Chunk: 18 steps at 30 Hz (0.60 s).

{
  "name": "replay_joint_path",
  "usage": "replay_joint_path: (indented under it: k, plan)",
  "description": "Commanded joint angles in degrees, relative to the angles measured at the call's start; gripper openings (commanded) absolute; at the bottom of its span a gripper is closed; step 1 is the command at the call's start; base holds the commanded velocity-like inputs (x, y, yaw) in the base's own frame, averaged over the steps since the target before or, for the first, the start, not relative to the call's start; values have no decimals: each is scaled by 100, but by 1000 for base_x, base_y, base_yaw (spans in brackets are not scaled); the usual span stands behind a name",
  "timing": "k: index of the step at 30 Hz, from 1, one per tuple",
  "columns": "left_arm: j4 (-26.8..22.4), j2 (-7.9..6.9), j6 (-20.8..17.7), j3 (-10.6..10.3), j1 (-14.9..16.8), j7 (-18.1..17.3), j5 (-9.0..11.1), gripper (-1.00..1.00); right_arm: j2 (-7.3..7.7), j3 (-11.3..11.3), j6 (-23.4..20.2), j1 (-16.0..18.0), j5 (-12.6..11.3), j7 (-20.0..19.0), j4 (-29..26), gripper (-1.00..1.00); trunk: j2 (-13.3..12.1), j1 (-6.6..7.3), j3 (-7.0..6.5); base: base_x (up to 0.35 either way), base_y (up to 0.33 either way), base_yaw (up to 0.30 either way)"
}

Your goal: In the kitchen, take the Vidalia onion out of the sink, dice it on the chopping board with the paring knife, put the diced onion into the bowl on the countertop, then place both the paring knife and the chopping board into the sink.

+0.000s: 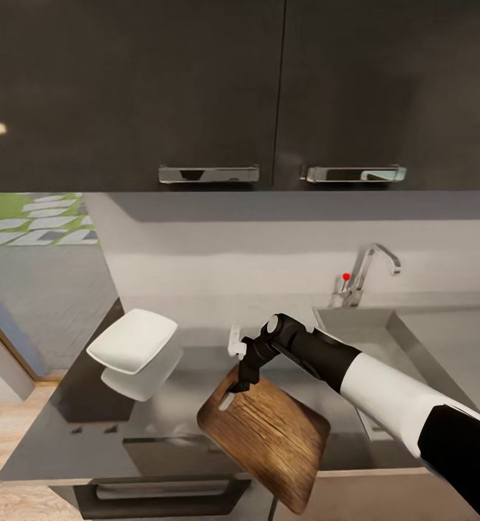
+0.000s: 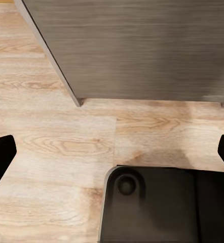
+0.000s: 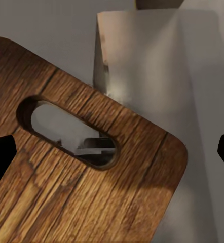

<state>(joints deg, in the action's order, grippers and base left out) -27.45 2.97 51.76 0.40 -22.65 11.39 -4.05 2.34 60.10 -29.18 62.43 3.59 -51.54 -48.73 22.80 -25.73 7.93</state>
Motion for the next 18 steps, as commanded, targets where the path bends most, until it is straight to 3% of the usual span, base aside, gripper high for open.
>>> replay_joint_path:
  k: [1,7,18]
  plan:
    - [-5,2,1,4,-2,40,-44,100,3,8,-18,6,37,-23,-13,100,12,-5,19,138,0,0]
    - [10,2,1,4,-3,39,-44,100,2,9,-18,6,37,-23,-13,100,12,-5,65,122,0,0]
    - [11,2,1,4,-3,39,-44,100,3,11,-18,6,37,-23,-13,100,12,-5,155,12,0,0]
